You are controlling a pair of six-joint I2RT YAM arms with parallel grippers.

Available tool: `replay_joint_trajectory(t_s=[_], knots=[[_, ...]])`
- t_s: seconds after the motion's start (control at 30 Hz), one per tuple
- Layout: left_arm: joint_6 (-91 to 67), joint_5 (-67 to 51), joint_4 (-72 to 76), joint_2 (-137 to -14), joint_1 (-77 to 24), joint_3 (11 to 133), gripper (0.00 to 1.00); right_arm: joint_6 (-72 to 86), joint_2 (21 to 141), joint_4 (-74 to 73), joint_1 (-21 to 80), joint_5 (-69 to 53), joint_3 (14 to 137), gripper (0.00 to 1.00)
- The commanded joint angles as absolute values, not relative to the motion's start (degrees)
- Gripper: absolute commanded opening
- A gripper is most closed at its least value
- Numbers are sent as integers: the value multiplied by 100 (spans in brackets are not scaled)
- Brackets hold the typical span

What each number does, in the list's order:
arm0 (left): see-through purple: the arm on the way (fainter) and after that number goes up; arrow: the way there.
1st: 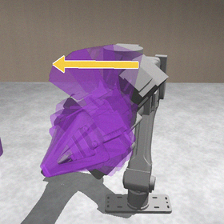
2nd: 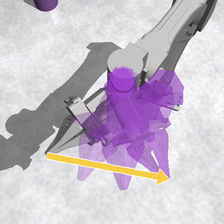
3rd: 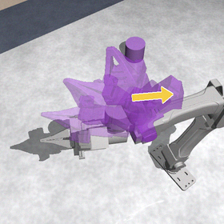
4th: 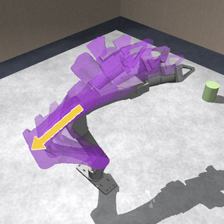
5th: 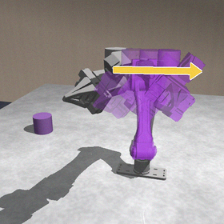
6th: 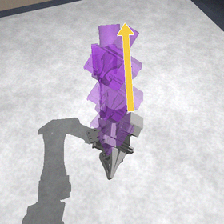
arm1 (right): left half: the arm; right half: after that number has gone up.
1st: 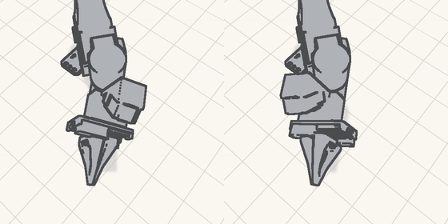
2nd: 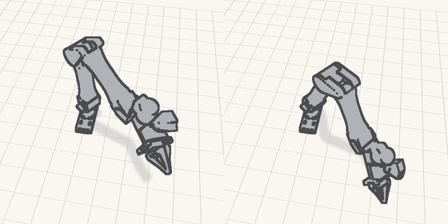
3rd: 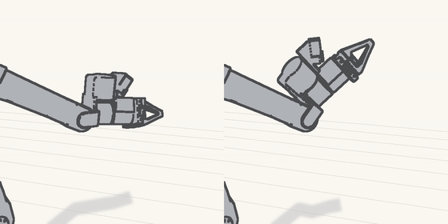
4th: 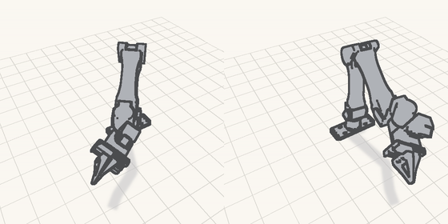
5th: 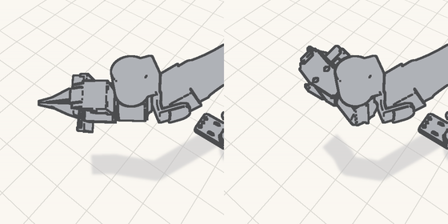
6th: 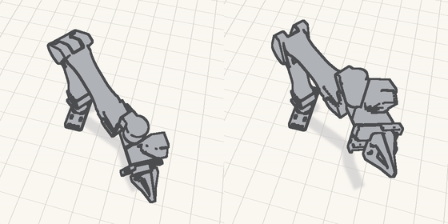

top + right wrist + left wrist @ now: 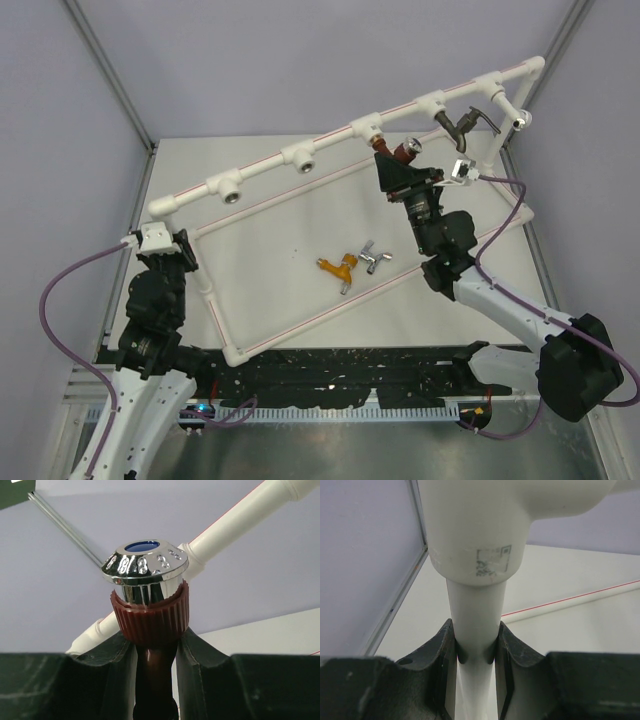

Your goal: Install the water faucets

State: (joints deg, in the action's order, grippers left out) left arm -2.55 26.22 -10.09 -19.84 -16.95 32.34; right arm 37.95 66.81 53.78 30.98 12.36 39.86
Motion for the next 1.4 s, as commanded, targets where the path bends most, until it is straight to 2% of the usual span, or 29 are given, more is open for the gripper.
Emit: replay_joint_trajectory(t_s=[0.0, 0.3, 0.43, 0.5, 0.53, 0.57, 0.6, 0.67, 0.8, 0.9, 1.0, 1.1, 1.37], knots=[[-255, 2188, -1125, -1767, -1775, 3252, 0, 5876, 7057, 5053, 3085, 1960, 4017, 5], [-264, 2180, -1116, -1749, -1767, 3243, 0, 7662, 7294, 5256, 3313, 2495, 3990, 5], [-272, 2188, -1116, -1732, -1767, 3252, 0, 7805, 7321, 5291, 3401, 2715, 4060, 6], [-273, 2188, -1116, -1723, -1767, 3243, 0, 7691, 7295, 5361, 3410, 2768, 4052, 13], [-272, 2188, -1125, -1723, -1767, 3252, 0, 7612, 7286, 5440, 3419, 2786, 4043, 22], [-272, 2188, -1116, -1723, -1767, 3243, 0, 7411, 7260, 5510, 3402, 2760, 4034, 26], [-281, 2188, -1116, -1714, -1767, 3252, 0, 7313, 7242, 5598, 3410, 2725, 4017, 38], [-281, 2188, -1125, -1714, -1767, 3243, 0, 7076, 7207, 5834, 3410, 2690, 3921, 49], [-281, 2171, -1116, -1705, -1767, 3234, 0, 6716, 7172, 6441, 3393, 2690, 3648, 68], [-290, 2153, -1116, -1705, -1767, 3252, 0, 6417, 7119, 6732, 3349, 2532, 3542, 77], [-290, 2145, -1125, -1696, -1767, 3252, 0, 6118, 6979, 6838, 3340, 2444, 3393, 84], [-290, 2153, -1125, -1714, -1775, 3243, 0, 5872, 6786, 6873, 3340, 2330, 3139, 95], [-290, 2127, -1151, -1758, -1767, 3261, 0, 4897, 5899, 6874, 3287, 2013, 2576, 95]])
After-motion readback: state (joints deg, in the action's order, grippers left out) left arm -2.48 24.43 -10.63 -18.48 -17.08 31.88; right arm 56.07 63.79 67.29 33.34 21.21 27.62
